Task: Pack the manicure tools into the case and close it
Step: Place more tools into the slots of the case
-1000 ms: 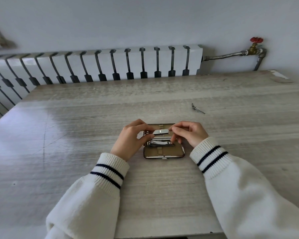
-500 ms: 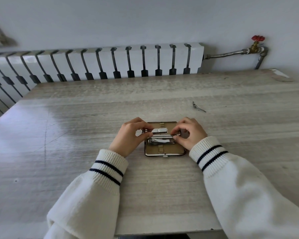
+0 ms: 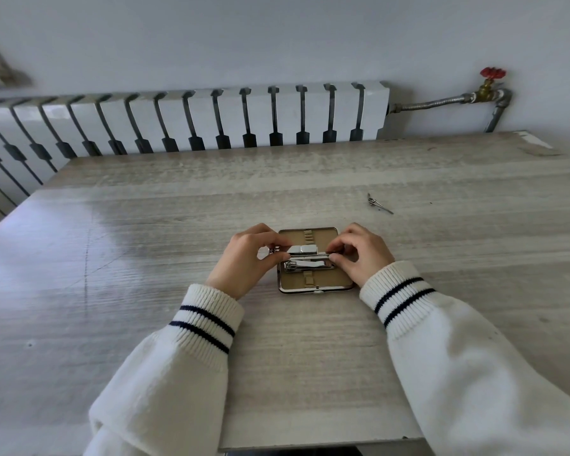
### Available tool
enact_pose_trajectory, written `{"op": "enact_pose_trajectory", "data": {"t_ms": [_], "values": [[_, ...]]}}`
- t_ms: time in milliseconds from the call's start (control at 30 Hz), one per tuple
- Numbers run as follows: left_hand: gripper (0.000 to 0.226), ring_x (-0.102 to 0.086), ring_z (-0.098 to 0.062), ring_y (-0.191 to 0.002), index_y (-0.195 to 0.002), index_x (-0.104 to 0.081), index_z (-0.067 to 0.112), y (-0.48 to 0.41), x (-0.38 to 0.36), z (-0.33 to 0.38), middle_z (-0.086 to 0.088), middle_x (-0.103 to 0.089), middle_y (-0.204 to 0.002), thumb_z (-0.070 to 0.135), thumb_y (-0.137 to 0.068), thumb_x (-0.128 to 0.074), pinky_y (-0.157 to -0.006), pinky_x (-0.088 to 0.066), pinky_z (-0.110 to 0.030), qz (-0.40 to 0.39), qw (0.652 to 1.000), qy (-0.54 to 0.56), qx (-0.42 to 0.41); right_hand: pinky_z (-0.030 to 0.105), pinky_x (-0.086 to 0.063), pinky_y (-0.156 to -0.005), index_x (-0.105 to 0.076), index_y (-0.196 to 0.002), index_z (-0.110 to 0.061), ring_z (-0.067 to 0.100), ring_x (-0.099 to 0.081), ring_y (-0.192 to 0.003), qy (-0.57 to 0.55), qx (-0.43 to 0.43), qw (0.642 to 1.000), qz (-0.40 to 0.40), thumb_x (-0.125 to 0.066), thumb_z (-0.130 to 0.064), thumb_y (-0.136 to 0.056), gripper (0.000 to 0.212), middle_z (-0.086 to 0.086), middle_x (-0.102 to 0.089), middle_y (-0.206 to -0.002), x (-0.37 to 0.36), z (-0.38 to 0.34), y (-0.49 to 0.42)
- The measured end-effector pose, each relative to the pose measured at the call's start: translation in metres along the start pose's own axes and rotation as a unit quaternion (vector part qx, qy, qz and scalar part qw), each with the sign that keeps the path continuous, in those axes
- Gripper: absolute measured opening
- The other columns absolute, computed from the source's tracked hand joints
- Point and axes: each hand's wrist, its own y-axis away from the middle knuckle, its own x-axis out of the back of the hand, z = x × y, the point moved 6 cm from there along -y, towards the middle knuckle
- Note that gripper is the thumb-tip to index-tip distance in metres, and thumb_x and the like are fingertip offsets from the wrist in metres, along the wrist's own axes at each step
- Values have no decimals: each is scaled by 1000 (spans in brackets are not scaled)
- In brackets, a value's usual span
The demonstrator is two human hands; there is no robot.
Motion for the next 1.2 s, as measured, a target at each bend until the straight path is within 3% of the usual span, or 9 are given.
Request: {"op": "enact_pose_trajectory", "data": {"t_ms": [233,433,633,967,1100,1200], "values": [[16,-53,0,-79,-93,-68,18,0,2,-2,9,-59,-87,19,-77,-66,-75,-36,-1,-4,1000,-22,1,10,-27,-63,-67,-81,-5,12,-45,-76,-3,-10,1000,23,-65,-5,-75,7,1,-50,-83,0,4,-2],[15,-54,-3,-80,-92,-68,19,0,1,-5,9,-58,-87,17,-78,-66,-74,-36,-1,-11,999,-40,8,9,-30,-61,-67,-80,-3,13,-46,-73,-15,-15,999,47,-65,-1,-73,7,13,-57,-87,2,8,-5],[17,-56,-8,-84,-95,-68,19,1,2,-6,11,-57,-89,19,-79,-65,-81,-42,-22,-21,999,-48,12,6,-31,-60,-67,-80,-1,12,-46,-70,-15,-13,999,50,-65,0,-73,7,15,-58,-87,2,8,-5],[18,-56,-7,-84,-96,-69,20,2,3,-10,13,-57,-87,18,-78,-66,-81,-39,-17,-48,997,-56,23,8,-31,-63,-67,-82,-2,12,-46,-71,-15,-19,999,45,-64,-1,-75,7,13,-58,-89,1,10,-6],[18,-57,-9,-84,-95,-69,20,2,3,-11,10,-58,-88,19,-77,-66,-81,-39,-19,-63,996,-58,30,-4,-32,-62,-66,-82,-3,10,-45,-70,-11,-19,999,45,-64,-2,-75,8,10,-56,-88,1,10,-7],[19,-57,-10,-86,-96,-69,20,3,2,-11,8,-59,-89,19,-78,-66,-82,-41,-21,-76,995,-58,32,-2,-31,-61,-66,-82,-2,11,-44,-70,-12,-19,999,45,-64,-1,-75,7,10,-56,-87,1,10,-6]]}}
